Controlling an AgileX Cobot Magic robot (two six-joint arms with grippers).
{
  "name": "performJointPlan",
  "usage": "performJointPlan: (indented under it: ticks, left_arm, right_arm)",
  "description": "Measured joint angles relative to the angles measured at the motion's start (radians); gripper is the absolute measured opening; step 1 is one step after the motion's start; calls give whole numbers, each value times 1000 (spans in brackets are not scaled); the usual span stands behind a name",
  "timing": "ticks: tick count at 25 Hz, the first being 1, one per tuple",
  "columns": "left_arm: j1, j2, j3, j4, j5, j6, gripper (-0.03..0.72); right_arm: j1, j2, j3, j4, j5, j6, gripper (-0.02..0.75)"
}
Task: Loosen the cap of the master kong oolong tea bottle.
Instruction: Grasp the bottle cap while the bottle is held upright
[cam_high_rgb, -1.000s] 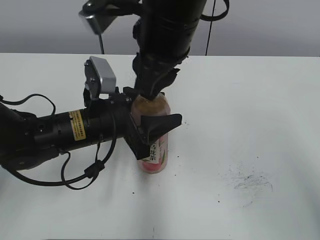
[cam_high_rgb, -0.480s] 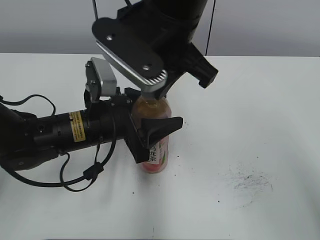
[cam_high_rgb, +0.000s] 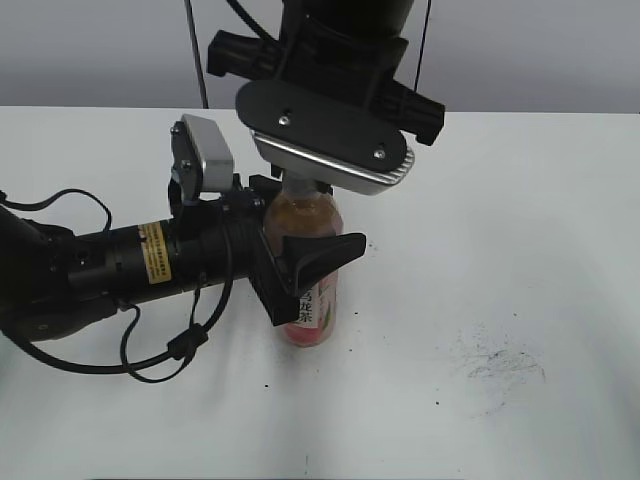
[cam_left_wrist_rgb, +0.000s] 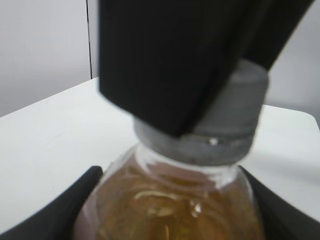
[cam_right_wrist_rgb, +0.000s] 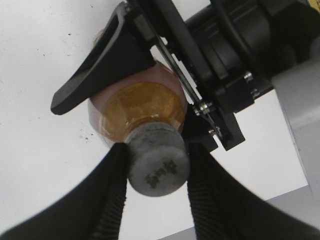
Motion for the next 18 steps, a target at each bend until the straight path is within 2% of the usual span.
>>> performJointPlan:
  ticks: [4, 9, 12, 18]
  left_arm:
    - [0, 0, 0, -1, 0, -1, 447]
    - [0, 0, -1, -27, 6, -20, 447]
    - [0, 0, -1, -28, 8, -20, 447]
    - [0, 0, -1, -29, 8, -22, 447]
  right_arm:
    - [-1, 0, 0, 0, -1, 62, 295]
    - [3, 4, 1, 58, 2, 320, 477]
    - [4, 4, 1, 57, 4, 653, 525]
    - [4, 4, 1, 0, -51, 1457, 536]
